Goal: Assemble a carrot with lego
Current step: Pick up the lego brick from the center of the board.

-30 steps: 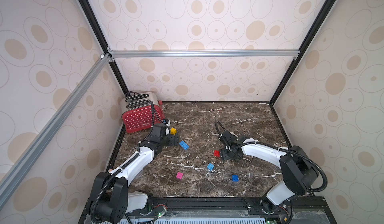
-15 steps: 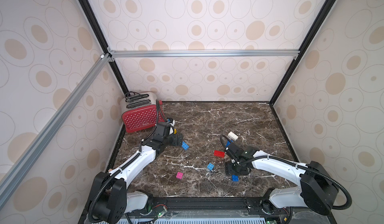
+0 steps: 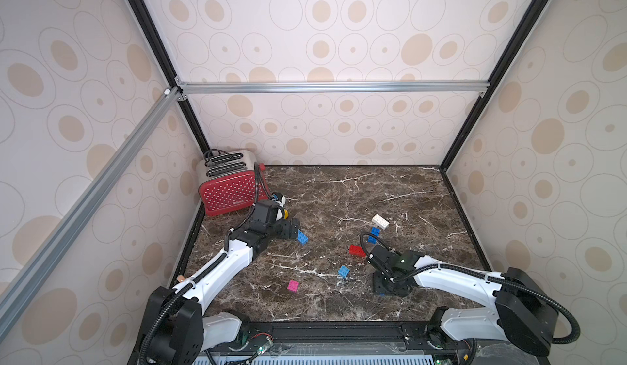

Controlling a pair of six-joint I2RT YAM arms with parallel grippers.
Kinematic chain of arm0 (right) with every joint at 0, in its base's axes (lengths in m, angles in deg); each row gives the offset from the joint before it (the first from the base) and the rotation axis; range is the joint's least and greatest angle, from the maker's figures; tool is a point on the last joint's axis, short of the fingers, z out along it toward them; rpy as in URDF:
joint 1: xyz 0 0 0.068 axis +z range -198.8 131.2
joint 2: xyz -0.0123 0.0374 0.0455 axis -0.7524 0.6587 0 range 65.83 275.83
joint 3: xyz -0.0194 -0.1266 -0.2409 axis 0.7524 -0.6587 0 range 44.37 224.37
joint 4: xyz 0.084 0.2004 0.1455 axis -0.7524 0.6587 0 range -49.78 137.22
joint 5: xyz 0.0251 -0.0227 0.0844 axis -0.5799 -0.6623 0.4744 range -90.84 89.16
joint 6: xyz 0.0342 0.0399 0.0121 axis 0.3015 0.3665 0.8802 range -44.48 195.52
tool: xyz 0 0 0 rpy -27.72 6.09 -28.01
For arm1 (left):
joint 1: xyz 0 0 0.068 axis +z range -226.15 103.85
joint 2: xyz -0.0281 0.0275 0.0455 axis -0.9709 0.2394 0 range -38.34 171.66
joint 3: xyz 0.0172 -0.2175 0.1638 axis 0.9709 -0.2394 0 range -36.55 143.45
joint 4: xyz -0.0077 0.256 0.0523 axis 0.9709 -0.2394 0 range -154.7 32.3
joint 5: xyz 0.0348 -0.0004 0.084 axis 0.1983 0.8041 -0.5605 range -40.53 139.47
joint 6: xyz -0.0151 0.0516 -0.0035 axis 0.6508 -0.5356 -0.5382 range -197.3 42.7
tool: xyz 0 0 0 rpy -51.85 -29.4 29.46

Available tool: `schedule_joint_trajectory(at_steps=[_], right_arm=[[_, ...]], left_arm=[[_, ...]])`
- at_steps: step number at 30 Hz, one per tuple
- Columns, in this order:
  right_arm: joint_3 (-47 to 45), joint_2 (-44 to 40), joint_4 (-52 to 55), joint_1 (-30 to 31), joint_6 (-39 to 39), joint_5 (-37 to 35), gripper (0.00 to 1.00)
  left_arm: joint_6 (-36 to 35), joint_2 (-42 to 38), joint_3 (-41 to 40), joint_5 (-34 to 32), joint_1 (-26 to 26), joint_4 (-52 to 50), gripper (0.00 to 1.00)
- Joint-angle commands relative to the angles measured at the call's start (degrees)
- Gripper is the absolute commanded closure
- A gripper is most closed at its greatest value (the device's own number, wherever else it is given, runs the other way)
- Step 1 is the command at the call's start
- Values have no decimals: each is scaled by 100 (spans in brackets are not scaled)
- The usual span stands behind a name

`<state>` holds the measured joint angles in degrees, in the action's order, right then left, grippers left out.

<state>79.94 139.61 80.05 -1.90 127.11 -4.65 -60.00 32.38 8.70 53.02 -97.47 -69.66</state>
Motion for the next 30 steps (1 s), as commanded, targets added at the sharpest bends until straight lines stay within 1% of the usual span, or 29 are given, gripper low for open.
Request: schedule_joint_trajectory(at_steps=[1, 11, 20, 30], right_arm=[[36, -89, -2, 46, 134, -240, 39], [129, -38, 136, 48, 113, -198, 56], [186, 57, 189, 81, 101, -3, 59], [383, 174, 379, 92, 112, 20, 71]], left_arm=[[70, -153, -34, -91, -48, -150, 1], [85, -243, -105, -153, -46, -166, 1], [67, -225, -104, -162, -48, -189, 1], [37, -234, -113, -197, -47, -211, 1]])
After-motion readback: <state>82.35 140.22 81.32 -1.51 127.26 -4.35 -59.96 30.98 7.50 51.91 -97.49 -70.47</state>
